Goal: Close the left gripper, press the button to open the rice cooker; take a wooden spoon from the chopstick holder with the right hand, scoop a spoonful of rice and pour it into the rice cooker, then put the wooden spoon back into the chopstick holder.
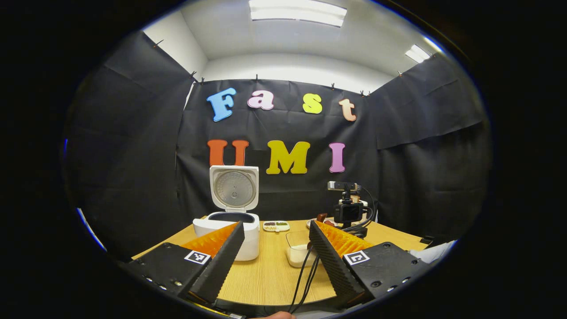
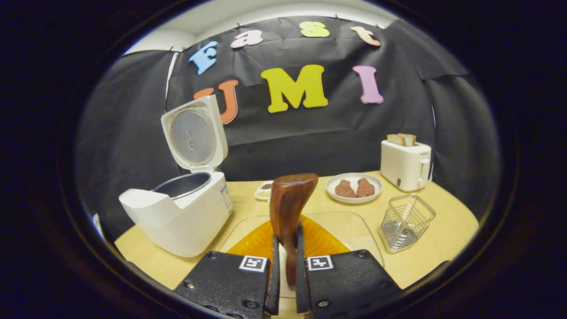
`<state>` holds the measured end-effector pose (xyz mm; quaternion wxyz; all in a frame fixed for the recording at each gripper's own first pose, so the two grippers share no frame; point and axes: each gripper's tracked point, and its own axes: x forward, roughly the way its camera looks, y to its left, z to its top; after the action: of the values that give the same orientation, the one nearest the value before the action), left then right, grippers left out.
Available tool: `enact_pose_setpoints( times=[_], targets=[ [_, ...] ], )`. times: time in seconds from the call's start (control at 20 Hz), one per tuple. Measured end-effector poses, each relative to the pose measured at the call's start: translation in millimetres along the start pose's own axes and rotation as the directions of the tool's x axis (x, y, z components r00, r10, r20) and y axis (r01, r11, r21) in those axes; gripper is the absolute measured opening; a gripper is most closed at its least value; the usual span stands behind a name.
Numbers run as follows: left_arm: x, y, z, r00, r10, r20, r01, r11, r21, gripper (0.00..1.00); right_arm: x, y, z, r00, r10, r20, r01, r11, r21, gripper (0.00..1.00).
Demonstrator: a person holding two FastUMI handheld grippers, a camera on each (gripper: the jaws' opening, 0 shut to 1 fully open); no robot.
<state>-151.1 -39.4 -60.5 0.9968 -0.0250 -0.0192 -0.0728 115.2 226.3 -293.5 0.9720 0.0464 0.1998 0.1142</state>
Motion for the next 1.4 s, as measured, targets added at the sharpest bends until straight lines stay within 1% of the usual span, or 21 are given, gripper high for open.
enact_pose_setpoints(
  times=[0.1,0.2,0.3,0.45,0.6,0.65,0.7,0.8,1.0,1.1,1.2,1.25,1.35,1.4],
  targets=[
    [2.8,5.7,-4.3,1.0,0.008,-0.008,-0.008,1.0,-0.004,0.94,-1.8,6.9,-6.6,0.997,0.055,-0.052,-0.048,0.99,0.135,0.2],
    [4.9,5.5,-6.0,1.0,0.014,-0.015,-0.014,1.0,0.0,0.94,-3.6,8.5,-7.2,0.991,0.097,-0.088,-0.075,0.97,0.23,0.2],
    [5.6,4.5,-6.5,1.0,0.015,-0.017,-0.015,1.0,0.001,0.94,-4.3,0.8,-6.5,0.988,0.104,-0.114,-0.068,0.958,0.279,0.2],
    [8.5,5.9,-7.0,1.0,0.011,-0.018,-0.011,1.0,-0.002,0.94,-2.2,-25.1,-8.4,0.984,0.102,-0.148,-0.039,0.925,0.378,0.2],
    [11.8,10.0,-11.1,0.999,0.019,-0.029,-0.019,1.0,-0.001,0.94,-6.9,-37.8,3.7,0.988,0.112,-0.106,-0.054,0.893,0.447,0.19],
    [11.9,13.5,-13.2,0.999,0.027,-0.035,-0.027,1.0,-0.002,0.94,-10.9,-42.5,7.7,0.99,0.115,-0.084,-0.062,0.879,0.474,0.14],
    [13.3,16.3,-15.1,0.998,0.035,-0.043,-0.035,0.999,-0.003,0.94,-14.2,-47.0,12.4,0.991,0.118,-0.059,-0.073,0.861,0.504,0.19],
    [13.7,20.4,-17.8,0.997,0.049,-0.054,-0.049,0.999,-0.006,0.94,-21.7,-53.2,18.2,0.991,0.134,-0.022,-0.099,0.821,0.563,0.19],
    [11.2,24.9,-15.1,0.997,0.055,-0.048,-0.055,0.998,-0.012,0.94,-25.3,-74.2,22.1,0.993,0.114,0.036,-0.109,0.736,0.668,0.19],
    [11.2,25.0,-11.9,0.998,0.053,-0.039,-0.054,0.998,-0.019,0.94,-30.5,-83.4,25.1,0.991,0.108,0.076,-0.128,0.669,0.732,0.19],
    [14.7,22.2,-17.1,0.998,0.041,-0.051,-0.042,0.999,-0.034,0.94,-32.6,-91.3,28.9,0.987,0.11,0.115,-0.158,0.579,0.8,0.19],
    [15.9,19.4,-20.1,0.998,0.034,-0.062,-0.036,0.999,-0.033,0.94,-34.3,-93.9,29.0,0.984,0.115,0.136,-0.176,0.527,0.831,0.19],
    [15.1,22.2,-21.0,0.996,0.044,-0.071,-0.046,0.999,-0.025,0.94,-37.8,-102.8,33.7,0.977,0.106,0.187,-0.214,0.401,0.891,0.19],
    [15.4,24.1,-20.5,0.996,0.051,-0.069,-0.053,0.998,-0.023,0.94,-39.9,-106.4,38.6,0.972,0.101,0.214,-0.236,0.353,0.905,0.19]
  ],
)
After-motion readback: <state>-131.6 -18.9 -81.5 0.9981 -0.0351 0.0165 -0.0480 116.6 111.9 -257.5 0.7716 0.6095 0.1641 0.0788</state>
